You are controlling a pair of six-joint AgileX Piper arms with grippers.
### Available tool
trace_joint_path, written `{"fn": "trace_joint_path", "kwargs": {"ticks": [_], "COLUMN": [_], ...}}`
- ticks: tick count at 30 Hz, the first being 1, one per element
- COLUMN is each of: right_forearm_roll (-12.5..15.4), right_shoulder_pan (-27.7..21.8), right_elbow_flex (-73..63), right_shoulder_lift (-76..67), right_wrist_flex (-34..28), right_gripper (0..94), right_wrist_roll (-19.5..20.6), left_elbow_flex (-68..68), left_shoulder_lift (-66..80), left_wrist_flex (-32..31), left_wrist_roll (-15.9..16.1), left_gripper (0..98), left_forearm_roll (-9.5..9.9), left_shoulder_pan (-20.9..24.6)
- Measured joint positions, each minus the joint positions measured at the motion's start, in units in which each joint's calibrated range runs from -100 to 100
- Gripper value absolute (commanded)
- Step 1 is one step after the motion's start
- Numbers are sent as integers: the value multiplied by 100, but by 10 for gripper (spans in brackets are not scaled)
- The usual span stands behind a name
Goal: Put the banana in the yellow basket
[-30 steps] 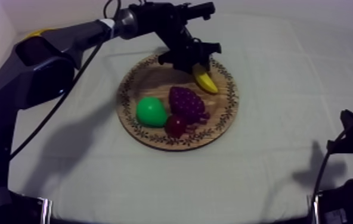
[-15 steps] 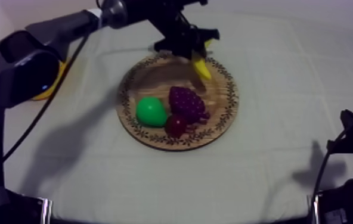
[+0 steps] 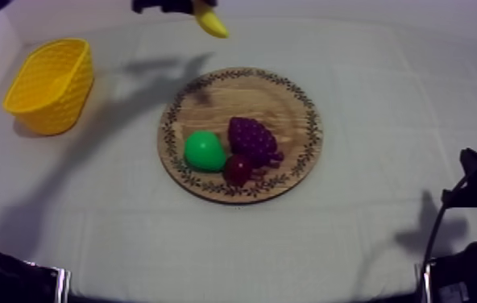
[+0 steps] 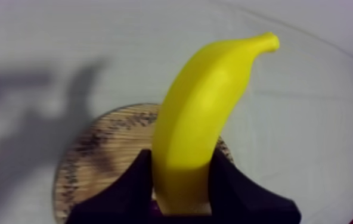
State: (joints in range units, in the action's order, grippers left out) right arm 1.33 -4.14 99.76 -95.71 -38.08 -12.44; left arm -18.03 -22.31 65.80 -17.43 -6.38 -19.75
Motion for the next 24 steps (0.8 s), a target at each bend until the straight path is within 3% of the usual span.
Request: {"fn": "trace_joint_path", "kwargs": {"ticks": [7, 14, 24], "right_forearm_roll": [0, 0, 0], "right_shoulder_pan": [0, 0, 0], "right_elbow_flex": [0, 0, 0], "right_shoulder_lift": [0, 0, 0], "right_wrist_flex": [0, 0, 0], "right_gripper": [6, 6, 6], "right_wrist_roll": [0, 0, 0], "left_elbow_flex": [1369, 2678, 3776], "left_shoulder_lift": [1385, 2300, 2417], "left_wrist_flex": [-166, -403, -654], "left_wrist_roll": [142, 461, 940], "left_gripper": [337, 345, 357], "left_forearm_roll": [42, -46, -93], "left_shoulder_pan": [657, 1550, 2755]}}
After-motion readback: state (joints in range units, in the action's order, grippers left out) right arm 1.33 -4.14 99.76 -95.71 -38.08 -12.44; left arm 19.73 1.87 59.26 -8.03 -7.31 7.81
